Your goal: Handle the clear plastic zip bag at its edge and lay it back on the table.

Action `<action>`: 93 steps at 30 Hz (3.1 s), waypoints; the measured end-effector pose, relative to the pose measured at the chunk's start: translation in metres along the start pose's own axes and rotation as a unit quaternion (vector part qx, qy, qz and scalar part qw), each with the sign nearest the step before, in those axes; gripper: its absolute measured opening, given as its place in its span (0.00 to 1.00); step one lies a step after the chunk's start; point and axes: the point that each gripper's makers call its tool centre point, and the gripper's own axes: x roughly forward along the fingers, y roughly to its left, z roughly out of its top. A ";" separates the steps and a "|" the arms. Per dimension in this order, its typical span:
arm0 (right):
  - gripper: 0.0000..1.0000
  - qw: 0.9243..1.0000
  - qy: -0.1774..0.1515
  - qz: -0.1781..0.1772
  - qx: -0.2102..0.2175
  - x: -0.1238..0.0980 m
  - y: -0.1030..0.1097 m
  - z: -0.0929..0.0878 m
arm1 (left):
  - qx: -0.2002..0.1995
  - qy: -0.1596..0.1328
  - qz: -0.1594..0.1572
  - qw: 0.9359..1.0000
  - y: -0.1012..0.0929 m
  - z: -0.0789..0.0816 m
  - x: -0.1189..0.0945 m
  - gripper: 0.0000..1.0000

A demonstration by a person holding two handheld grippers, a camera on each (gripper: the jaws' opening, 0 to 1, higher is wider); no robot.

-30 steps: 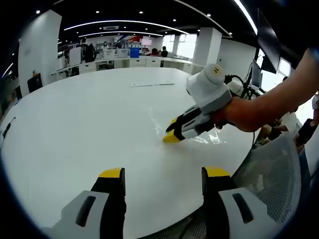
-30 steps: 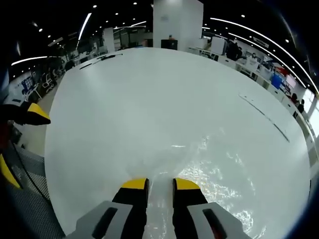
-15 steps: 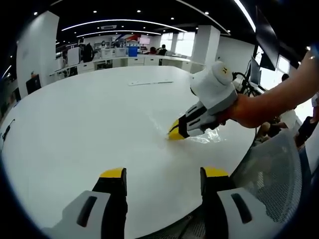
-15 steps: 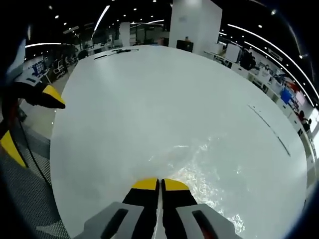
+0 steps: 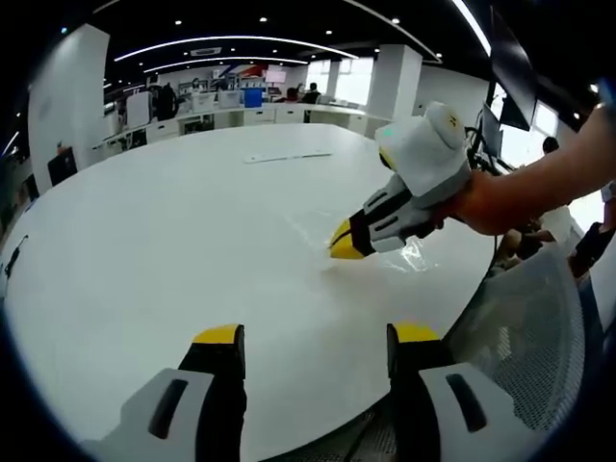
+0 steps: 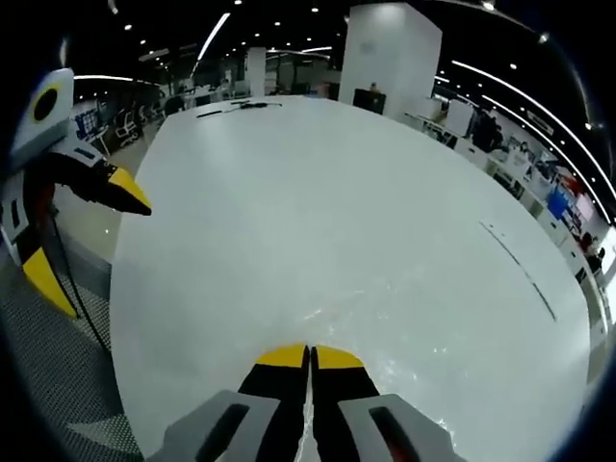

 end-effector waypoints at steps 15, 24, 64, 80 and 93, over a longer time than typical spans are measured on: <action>0.00 1.000 -0.005 0.009 -0.015 -0.018 0.003 0.004 | 0.017 0.008 -0.005 1.000 -0.005 -0.002 0.001 0.59; 0.00 0.999 -0.008 0.011 -0.037 -0.027 0.008 0.006 | 0.024 0.014 -0.007 1.000 -0.008 -0.003 0.000 0.59; 0.00 0.992 -0.010 0.046 -0.118 -0.056 0.042 0.003 | 0.060 0.003 -0.017 0.998 -0.008 0.009 0.008 0.58; 0.00 0.983 -0.007 0.069 -0.172 -0.065 0.066 0.008 | 0.136 0.026 -0.023 0.990 0.008 0.012 0.018 0.58; 0.00 0.979 -0.011 0.088 -0.184 -0.076 0.081 0.006 | 0.176 0.031 -0.025 0.984 0.011 0.021 0.028 0.58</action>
